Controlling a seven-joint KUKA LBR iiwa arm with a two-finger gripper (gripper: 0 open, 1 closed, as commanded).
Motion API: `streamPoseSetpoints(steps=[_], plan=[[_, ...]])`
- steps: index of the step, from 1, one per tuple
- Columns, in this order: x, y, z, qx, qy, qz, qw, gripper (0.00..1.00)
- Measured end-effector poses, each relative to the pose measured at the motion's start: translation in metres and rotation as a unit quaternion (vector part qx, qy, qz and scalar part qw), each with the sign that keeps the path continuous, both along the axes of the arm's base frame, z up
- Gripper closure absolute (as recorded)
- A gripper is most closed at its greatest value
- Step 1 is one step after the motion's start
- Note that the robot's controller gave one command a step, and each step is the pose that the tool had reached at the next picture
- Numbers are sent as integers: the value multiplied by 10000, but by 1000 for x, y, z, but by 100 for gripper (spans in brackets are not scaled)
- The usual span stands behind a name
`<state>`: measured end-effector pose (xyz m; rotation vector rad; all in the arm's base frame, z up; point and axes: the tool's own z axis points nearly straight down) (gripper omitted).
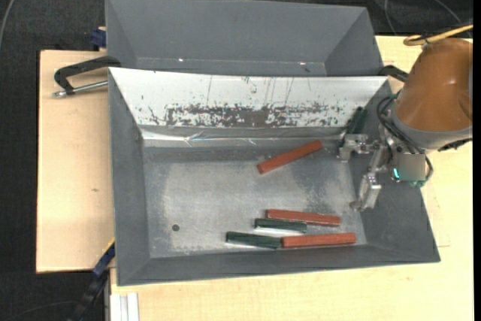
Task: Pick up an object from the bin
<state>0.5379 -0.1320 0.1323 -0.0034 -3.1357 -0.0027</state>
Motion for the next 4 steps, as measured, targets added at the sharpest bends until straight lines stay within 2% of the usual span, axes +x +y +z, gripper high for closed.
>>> streamPoseSetpoints(steps=[1, 2, 3, 4], plan=[[-28, 151, 56, 17, -59, 205, 9998, 0], [-40, 149, -63, 0, -4, 745, 9972, 0], [-38, 149, -58, -3, -45, 749, 9972, 100], [-31, 149, 91, -3, -59, 1010, 9949, 100]])
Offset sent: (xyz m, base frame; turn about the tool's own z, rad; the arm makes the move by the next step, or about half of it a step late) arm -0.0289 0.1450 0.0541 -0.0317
